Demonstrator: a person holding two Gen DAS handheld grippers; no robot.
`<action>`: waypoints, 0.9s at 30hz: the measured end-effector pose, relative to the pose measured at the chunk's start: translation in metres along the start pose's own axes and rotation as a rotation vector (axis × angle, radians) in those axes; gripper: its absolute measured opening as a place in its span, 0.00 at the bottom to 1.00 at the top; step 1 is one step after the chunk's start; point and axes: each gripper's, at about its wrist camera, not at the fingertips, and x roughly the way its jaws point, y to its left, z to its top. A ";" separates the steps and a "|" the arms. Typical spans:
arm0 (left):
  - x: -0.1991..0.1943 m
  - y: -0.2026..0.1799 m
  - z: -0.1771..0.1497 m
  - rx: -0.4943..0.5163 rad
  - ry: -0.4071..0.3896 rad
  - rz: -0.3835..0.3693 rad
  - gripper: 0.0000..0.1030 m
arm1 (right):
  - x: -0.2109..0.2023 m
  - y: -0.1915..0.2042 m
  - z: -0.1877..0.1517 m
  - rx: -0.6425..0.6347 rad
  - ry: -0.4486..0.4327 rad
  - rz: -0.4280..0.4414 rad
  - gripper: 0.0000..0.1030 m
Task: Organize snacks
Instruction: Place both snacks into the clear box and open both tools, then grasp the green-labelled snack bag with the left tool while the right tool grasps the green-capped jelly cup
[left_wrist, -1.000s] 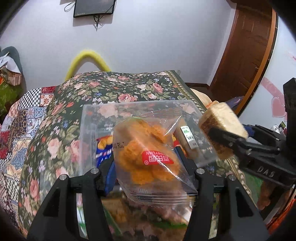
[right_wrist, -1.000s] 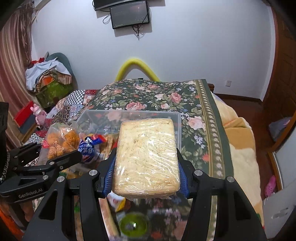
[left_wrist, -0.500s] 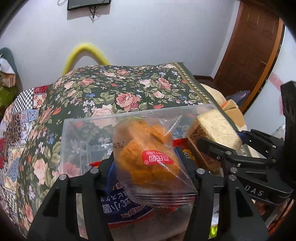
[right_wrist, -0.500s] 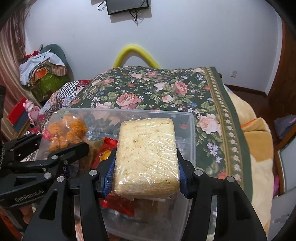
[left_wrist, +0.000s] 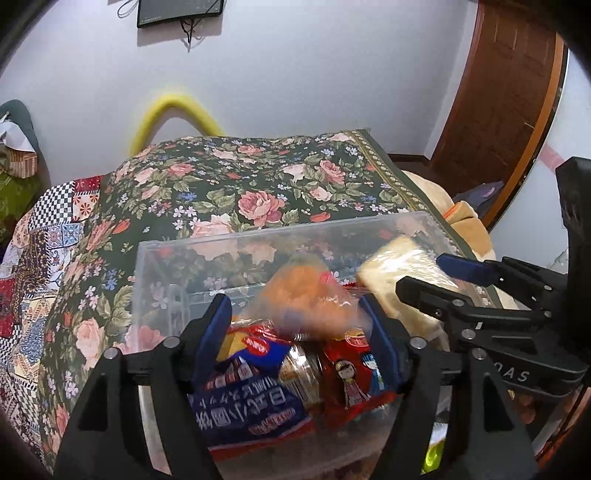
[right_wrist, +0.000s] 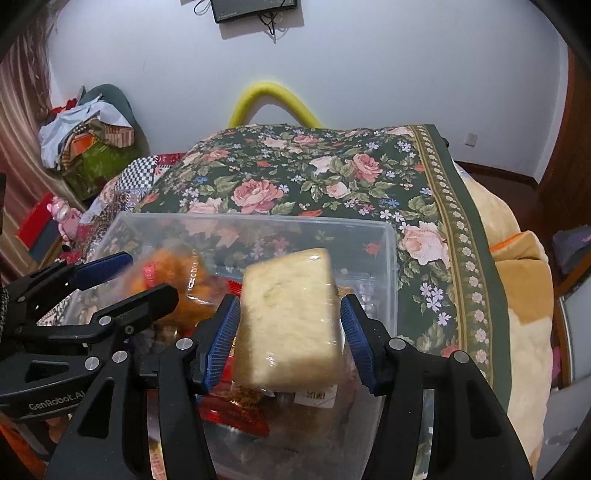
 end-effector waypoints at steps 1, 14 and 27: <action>-0.005 -0.001 -0.001 0.006 -0.004 -0.001 0.70 | -0.005 0.001 0.000 -0.006 -0.007 -0.004 0.56; -0.097 -0.003 -0.021 0.065 -0.105 0.043 0.79 | -0.072 0.015 -0.019 -0.042 -0.090 0.009 0.65; -0.121 0.037 -0.079 0.000 -0.023 0.097 0.86 | -0.086 0.017 -0.078 -0.040 -0.020 0.016 0.66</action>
